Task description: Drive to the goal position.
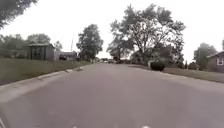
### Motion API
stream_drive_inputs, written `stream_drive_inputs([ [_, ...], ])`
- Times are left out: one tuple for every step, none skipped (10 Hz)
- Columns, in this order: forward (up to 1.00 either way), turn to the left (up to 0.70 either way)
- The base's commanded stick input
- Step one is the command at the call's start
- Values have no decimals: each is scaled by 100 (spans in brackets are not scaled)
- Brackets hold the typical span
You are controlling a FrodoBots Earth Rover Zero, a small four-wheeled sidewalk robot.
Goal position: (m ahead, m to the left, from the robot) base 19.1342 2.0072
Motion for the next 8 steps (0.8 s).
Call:
stream_drive_inputs([
  [70,0],
  [70,0],
  [70,0],
  [70,0],
  [70,0],
  [70,0],
  [70,0],
  [70,0],
])
